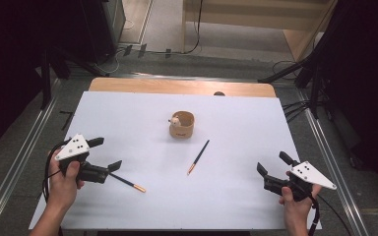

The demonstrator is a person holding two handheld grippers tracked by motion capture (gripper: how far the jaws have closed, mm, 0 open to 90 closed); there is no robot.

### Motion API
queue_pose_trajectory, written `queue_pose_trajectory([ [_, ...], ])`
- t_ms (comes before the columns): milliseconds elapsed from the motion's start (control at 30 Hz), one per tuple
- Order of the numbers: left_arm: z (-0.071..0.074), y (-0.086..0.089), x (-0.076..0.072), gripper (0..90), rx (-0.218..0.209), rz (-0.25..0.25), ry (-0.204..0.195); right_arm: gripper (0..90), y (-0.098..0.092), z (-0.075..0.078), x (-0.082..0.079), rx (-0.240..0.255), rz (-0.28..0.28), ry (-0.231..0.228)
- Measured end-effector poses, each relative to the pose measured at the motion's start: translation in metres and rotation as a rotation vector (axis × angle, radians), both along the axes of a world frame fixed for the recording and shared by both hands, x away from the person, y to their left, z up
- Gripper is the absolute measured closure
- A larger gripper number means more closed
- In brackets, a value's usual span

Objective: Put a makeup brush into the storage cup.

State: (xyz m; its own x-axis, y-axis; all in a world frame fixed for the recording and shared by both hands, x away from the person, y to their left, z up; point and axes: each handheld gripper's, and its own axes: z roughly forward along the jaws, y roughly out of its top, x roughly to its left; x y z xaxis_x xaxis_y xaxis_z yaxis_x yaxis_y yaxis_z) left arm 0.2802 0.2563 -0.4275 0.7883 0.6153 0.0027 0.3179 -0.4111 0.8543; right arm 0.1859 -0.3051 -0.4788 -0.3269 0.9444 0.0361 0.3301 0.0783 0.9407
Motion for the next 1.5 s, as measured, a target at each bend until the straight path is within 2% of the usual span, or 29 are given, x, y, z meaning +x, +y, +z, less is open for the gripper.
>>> queue_pose_trajectory([
  [100,0.0,-0.005,0.004,2.0,0.04,-0.03,0.015,14.3,0.001,0.0,0.0,-0.002,0.009,0.005],
  [300,0.001,-0.012,0.012,2.0,0.083,-0.076,0.049,14.4,0.003,-0.003,0.003,-0.012,0.039,0.022],
  [600,0.007,-0.026,0.018,2.0,0.205,-0.136,0.087,14.5,0.006,-0.003,0.003,-0.015,0.042,0.028],
  [767,0.004,-0.034,0.023,2.0,0.288,-0.171,0.128,14.5,0.006,-0.004,0.004,-0.017,0.045,0.035],
  [833,0.001,-0.037,0.026,2.0,0.314,-0.189,0.158,14.5,0.006,-0.004,0.004,-0.018,0.048,0.037],
  [1100,-0.004,-0.053,0.032,4.2,0.474,-0.265,0.231,14.6,0.009,-0.006,0.005,-0.026,0.057,0.049],
  [1200,-0.008,-0.059,0.032,4.2,0.525,-0.282,0.249,14.6,0.009,-0.006,0.005,-0.029,0.056,0.05],
  [1433,-0.017,-0.069,0.03,4.3,0.663,-0.358,0.286,14.6,0.008,-0.007,0.006,-0.028,0.059,0.061],
  [1500,-0.021,-0.071,0.028,4.3,0.681,-0.377,0.313,14.6,0.009,-0.008,0.006,-0.027,0.058,0.064],
])
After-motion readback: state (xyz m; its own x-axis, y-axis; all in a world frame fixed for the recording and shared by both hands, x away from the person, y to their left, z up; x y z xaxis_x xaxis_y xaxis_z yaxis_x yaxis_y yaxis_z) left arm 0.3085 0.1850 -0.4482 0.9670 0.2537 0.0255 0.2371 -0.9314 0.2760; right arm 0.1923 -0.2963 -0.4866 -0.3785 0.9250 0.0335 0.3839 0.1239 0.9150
